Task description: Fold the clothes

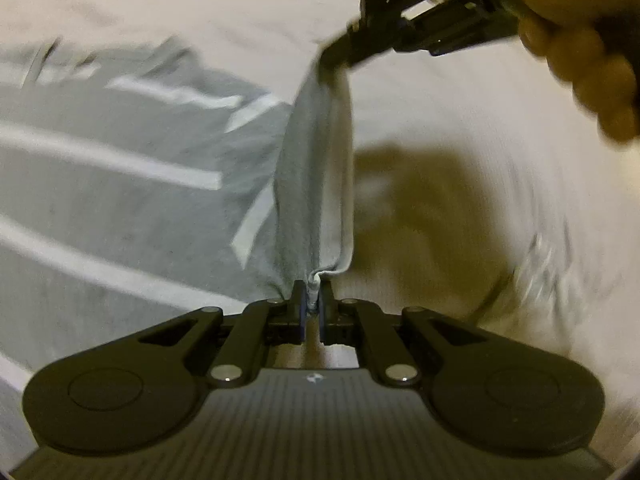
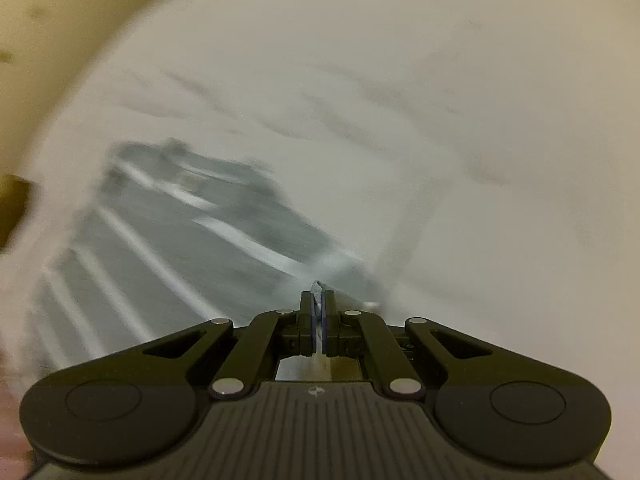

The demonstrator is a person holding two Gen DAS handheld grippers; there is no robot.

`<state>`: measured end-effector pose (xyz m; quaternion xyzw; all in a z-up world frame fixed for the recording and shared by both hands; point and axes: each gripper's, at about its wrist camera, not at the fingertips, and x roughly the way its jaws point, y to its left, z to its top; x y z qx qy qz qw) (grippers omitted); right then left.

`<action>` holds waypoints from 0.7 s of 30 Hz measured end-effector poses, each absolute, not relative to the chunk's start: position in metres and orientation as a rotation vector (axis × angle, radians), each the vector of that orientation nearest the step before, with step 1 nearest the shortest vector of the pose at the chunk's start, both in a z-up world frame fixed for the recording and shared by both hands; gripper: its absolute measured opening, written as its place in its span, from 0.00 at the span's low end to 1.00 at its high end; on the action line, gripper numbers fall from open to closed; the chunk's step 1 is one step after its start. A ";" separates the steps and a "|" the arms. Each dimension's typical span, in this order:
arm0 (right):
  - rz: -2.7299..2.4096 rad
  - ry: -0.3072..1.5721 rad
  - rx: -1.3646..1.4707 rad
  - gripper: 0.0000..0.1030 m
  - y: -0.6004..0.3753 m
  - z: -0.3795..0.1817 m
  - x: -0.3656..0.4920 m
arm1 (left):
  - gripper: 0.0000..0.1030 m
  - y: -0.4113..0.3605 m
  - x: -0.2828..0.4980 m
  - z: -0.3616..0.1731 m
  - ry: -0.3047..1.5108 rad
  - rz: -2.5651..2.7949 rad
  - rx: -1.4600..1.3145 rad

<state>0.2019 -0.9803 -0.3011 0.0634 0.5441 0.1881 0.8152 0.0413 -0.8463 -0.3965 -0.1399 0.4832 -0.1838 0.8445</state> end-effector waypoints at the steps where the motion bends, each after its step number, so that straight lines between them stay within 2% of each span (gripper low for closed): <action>1: 0.430 1.138 0.156 0.06 -0.977 -0.300 0.203 | 0.03 -0.839 0.041 -0.397 1.029 -0.371 -0.353; 3: 0.489 1.091 0.196 0.18 -0.971 -0.297 0.206 | 0.03 -0.825 0.040 -0.399 1.046 -0.334 -0.455; 4: 0.485 1.085 0.198 0.19 -0.973 -0.298 0.206 | 0.03 -0.818 0.040 -0.401 1.055 -0.317 -0.502; 8: 0.442 1.104 0.177 0.19 -0.986 -0.307 0.203 | 0.03 -0.795 0.037 -0.408 1.077 -0.255 -0.669; 17: 0.574 1.299 0.043 0.20 -0.956 -0.365 0.169 | 0.03 -0.760 0.036 -0.429 1.108 -0.166 -0.953; 21: 0.613 1.264 -0.003 0.21 -0.942 -0.368 0.170 | 0.06 -0.754 0.040 -0.426 1.100 -0.171 -0.909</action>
